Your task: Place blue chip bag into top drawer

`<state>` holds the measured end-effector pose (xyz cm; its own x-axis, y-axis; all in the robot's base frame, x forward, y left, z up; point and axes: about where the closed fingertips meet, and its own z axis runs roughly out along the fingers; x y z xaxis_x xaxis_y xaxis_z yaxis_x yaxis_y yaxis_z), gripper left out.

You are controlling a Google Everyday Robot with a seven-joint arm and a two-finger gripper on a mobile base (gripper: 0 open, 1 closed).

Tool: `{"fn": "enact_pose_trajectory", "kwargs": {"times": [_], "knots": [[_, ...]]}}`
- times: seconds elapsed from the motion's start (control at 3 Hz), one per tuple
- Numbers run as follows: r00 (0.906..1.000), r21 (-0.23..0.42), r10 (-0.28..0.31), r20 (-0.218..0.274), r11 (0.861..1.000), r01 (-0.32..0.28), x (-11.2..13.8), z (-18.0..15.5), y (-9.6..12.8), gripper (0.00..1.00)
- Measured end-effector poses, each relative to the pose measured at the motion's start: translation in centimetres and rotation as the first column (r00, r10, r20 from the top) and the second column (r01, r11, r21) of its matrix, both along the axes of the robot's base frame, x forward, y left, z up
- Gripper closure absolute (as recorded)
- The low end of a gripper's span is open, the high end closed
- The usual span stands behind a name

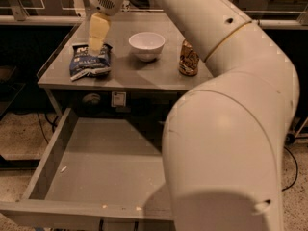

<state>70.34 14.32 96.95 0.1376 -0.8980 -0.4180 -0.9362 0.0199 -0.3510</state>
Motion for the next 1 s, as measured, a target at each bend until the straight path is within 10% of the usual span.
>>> {"fn": "enact_pose_trajectory", "kwargs": {"times": [1.0], "knots": [[0.9996, -0.043, 0.001, -0.029, 0.999, -0.002, 3.2, -2.9, 2.4, 0.00]]}}
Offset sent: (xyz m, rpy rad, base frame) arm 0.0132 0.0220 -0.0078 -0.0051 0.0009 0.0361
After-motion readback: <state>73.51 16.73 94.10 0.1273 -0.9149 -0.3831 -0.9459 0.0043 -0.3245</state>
